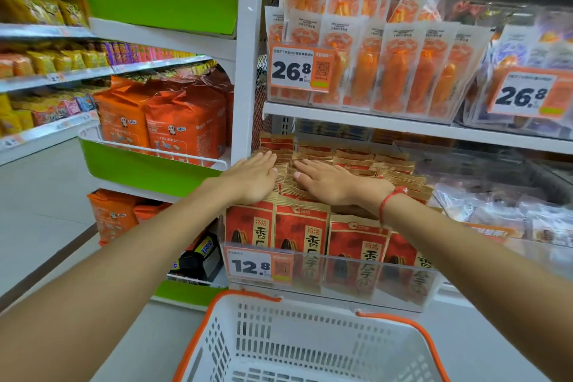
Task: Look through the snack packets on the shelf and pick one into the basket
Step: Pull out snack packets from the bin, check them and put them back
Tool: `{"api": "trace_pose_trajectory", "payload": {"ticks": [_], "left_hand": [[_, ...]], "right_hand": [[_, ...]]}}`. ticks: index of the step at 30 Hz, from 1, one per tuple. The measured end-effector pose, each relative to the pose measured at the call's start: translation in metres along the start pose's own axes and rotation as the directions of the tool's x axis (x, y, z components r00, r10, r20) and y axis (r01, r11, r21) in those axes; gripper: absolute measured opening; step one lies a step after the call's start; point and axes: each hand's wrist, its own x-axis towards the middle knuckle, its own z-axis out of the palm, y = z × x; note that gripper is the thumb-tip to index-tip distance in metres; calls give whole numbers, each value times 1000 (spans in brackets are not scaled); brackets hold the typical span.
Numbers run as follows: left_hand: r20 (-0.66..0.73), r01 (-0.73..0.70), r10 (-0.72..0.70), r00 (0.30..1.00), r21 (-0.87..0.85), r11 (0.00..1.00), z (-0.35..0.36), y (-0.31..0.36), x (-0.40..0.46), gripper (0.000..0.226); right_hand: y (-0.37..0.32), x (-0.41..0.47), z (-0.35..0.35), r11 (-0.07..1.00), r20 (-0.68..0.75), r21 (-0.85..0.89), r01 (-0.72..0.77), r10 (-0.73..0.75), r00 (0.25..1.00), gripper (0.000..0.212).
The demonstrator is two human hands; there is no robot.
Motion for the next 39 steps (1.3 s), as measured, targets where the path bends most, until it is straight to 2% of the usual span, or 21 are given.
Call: {"api": "trace_pose_trajectory", "payload": {"ticks": [4, 7, 8, 10, 12, 14, 16, 18, 20, 24, 26, 29, 31, 32, 34, 37, 39], "left_hand": [[-21, -10, 10, 1000, 7, 1000, 1, 0, -2, 52], [-33, 23, -22, 999, 22, 999, 0, 4, -7, 52], [-37, 35, -35, 999, 18, 999, 1, 4, -9, 52], [-90, 57, -58, 994, -7, 998, 3, 5, -17, 52], [-257, 49, -63, 964, -58, 997, 9, 6, -29, 51], [-493, -23, -31, 869, -102, 995, 18, 10, -47, 47], [-636, -141, 31, 771, -124, 982, 26, 18, -66, 42], [-668, -239, 96, 738, -126, 963, 34, 24, -80, 38], [-649, -287, 152, 745, -107, 952, 44, 24, -88, 35], [-624, -367, 212, 752, -128, 922, 57, 14, -96, 41], [-624, -383, 189, 758, -190, 904, 56, 14, -97, 57], [-602, -368, 71, 795, -385, 847, 54, 22, -98, 77], [-609, -343, 28, 793, -407, 846, 56, 26, -97, 72], [-638, -335, 22, 769, -375, 864, 57, 27, -96, 65], [-689, -344, -6, 725, -369, 864, 56, 29, -97, 52], [-692, -410, -73, 718, -506, 758, 50, 35, -105, 42], [-698, -440, -130, 705, -573, 692, 48, 39, -114, 39]], "right_hand": [[-10, -33, 0, 998, 3, -10, 60, -60, 998, 65], [-11, -65, 15, 980, 6, -148, 134, -135, 991, 78], [-8, -72, 20, 970, -42, -193, 151, -162, 986, 76], [1, -81, 29, 964, -225, -209, 165, -211, 951, 67], [8, -84, 34, 967, -374, -194, 164, -228, 899, 58], [13, -84, 39, 960, -431, -216, 179, -259, 864, 53], [19, -84, 43, 954, -481, -220, 204, -288, 828, 47], [22, -83, 46, 953, -562, -177, 247, -304, 769, 38], [25, -83, 48, 959, -628, -93, 269, -266, 731, 31], [26, -81, 39, 924, -615, 177, 340, -166, 771, 16], [24, -84, 33, 807, -605, 391, 443, -137, 784, 15], [19, -92, 28, 484, -653, 648, 587, -43, 756, 14], [12, -98, 26, 355, -662, 714, 603, 63, 747, 15], [9, -99, 26, 337, -672, 717, 610, 100, 734, 19], [3, -101, 25, 379, -714, 676, 631, 126, 689, 22], [-5, -109, 18, 464, -770, 598, 653, 108, 629, 18], [-10, -117, 14, 507, -780, 566, 650, 74, 621, 28]]}}
